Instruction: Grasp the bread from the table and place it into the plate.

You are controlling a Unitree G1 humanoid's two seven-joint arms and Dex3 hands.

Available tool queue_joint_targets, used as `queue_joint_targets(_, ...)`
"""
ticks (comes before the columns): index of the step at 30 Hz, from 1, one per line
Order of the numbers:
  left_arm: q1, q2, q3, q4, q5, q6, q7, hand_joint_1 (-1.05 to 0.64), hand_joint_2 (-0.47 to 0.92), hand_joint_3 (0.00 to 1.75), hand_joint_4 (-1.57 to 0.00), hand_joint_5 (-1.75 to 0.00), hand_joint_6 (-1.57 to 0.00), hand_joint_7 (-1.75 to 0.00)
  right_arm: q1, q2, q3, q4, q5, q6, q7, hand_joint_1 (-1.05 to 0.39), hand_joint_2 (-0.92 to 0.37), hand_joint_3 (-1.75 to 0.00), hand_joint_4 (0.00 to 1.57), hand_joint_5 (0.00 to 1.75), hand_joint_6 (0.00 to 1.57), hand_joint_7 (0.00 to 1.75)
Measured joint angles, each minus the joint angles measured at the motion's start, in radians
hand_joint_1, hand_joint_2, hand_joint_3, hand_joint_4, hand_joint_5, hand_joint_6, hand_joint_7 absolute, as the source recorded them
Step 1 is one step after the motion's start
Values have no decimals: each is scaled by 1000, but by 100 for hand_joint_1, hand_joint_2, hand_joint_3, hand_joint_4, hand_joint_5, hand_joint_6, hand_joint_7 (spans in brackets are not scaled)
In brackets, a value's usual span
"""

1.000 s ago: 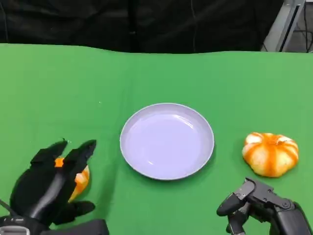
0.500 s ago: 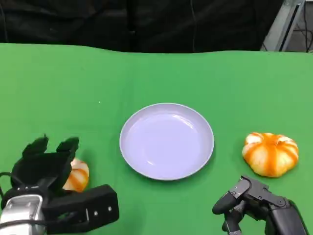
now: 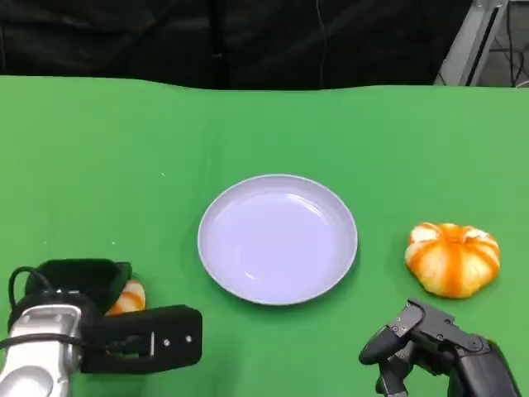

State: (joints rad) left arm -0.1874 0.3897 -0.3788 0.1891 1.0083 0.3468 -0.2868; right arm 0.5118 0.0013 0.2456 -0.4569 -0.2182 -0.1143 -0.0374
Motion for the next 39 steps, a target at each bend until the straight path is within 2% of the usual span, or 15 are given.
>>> queue_joint_targets(1, 3, 0, 1, 0, -7, -2, 14, -31, 91, 16, -76, -169, -86, -78, -1, 0, 0, 0, 0, 0, 0, -3, -55, -111, 61, 163, 70, 131)
queue_joint_targets(2, 12, 1, 15, 2, -35, -38, 64, -26, 89, 27, -79, -172, -75, -125, -4, 0, 1, 0, 0, 0, 0, -2, -54, -113, 60, 163, 70, 131)
queue_joint_targets(3, 26, 3, 32, 8, -63, -95, 136, -23, 88, 34, -81, -173, -68, -154, -4, 1, 1, 1, 0, 0, 0, -1, -53, -115, 60, 163, 70, 132)
queue_joint_targets(4, 40, 5, 49, 14, -95, -164, 220, -23, 86, 39, -81, -174, -65, -164, -4, 1, 1, 2, 0, 0, 0, -1, -53, -115, 60, 163, 70, 132)
queue_joint_targets(5, 53, 5, 63, 27, -127, -238, 303, -23, 79, 54, -81, -174, -65, -169, -6, 2, 1, 4, 1, 0, 0, 0, -53, -116, 60, 163, 70, 132)
queue_joint_targets(7, 76, 5, 84, 55, -179, -371, 454, -22, 61, 85, -82, -175, -64, -174, -13, 3, 3, 5, 0, 0, 0, 0, -52, -118, 61, 162, 70, 132)
queue_joint_targets(8, 86, 4, 94, 75, -199, -439, 529, -20, 57, 93, -82, -175, -64, -174, -17, 3, 4, 6, 0, 0, 0, 0, -51, -118, 61, 162, 70, 132)
queue_joint_targets(11, 89, 4, 111, 128, -234, -584, 682, -18, 54, 100, -82, -175, -63, -175, -22, 3, 5, 9, -1, 0, -2, 0, -51, -119, 61, 161, 70, 131)
queue_joint_targets(15, 88, 5, 112, 169, -232, -696, 795, -15, 52, 107, -84, -175, -63, -175, -24, 3, 5, 14, 0, 0, -2, 0, -50, -119, 61, 162, 70, 131)
queue_joint_targets(16, 87, 4, 111, 169, -231, -729, 825, -16, 49, 116, -87, -175, -64, -175, -25, 3, 5, 17, 1, 0, -2, 0, -50, -120, 62, 161, 70, 131)
queue_joint_targets(18, 69, 3, 101, 177, -224, -788, 873, -18, 49, 122, -87, -175, -63, -175, -28, -1, 4, 25, 1, -2, -2, -1, -50, -119, 62, 161, 70, 131)
queue_joint_targets(23, -28, -26, 68, 213, -209, -857, 909, -17, 45, 130, -89, -175, -66, -173, -33, -2, 1, 30, 8, -2, -1, -1, -51, -119, 62, 163, 70, 131)
queue_joint_targets(30, -123, -76, 27, 233, -193, -878, 911, -19, 37, 141, -90, -175, -69, -171, -34, -6, 1, 32, 6, -2, -1, -1, -52, -117, 62, 161, 70, 130)
queue_joint_targets(39, -261, -168, -42, 287, -188, -859, 852, -20, 34, 136, -90, -175, -69, -175, -33, -7, 3, 34, 5, -3, -1, -2, -52, -117, 62, 160, 71, 130)
